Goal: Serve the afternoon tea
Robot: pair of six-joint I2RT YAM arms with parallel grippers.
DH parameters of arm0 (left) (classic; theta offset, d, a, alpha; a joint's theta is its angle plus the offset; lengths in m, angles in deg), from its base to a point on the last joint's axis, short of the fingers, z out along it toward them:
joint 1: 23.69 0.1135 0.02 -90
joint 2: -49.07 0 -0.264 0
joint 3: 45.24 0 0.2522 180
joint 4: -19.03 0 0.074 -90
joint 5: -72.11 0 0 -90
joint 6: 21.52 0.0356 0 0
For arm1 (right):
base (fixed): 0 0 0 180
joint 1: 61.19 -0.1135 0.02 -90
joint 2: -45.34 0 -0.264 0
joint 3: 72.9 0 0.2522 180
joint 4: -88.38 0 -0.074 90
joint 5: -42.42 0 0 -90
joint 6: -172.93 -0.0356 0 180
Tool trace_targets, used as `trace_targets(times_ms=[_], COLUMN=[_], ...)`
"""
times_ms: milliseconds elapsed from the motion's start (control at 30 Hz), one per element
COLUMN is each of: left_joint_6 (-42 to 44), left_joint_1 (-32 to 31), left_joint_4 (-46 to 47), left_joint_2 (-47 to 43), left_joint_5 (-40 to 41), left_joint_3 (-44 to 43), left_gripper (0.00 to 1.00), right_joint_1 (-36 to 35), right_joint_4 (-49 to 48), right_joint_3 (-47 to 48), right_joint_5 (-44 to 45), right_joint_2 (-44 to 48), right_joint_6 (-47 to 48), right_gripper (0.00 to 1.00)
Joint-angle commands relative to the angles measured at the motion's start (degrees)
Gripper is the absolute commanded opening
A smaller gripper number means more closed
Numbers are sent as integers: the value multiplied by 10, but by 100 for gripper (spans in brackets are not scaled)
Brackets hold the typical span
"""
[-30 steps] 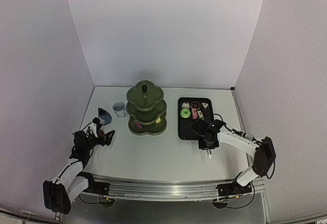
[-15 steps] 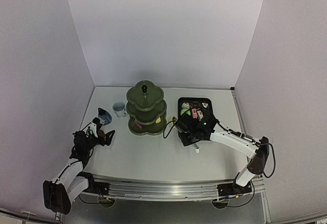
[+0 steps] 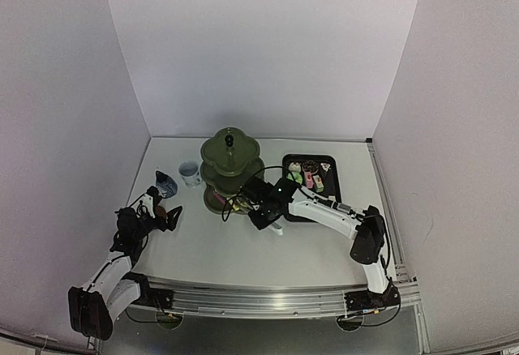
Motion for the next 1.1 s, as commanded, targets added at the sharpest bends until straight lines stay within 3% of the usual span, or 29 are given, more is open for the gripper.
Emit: trace_targets(times_ms=[0,367,600,1067], left_joint_6=[12,13,13,13], left_joint_1=[-3,-3,-3,-3], left_joint_4=[-10,-10,-10,-10], left_joint_2=[-9,-9,-9,-10], left_joint_5=[3,2,1,2], left_joint_3=[-23,-22,-22,-21], left_gripper=[100,100,100,100], right_joint_1=[3,3,3,3], right_joint_4=[-2,0,0,0], right_joint_3=[52,67,77,76], right_joint_5=[16,88,87,79], right_joint_2=[-26,-61,-84,-71], right_joint_6=[16,11,5,-12], right_gripper=[0,0,1,29])
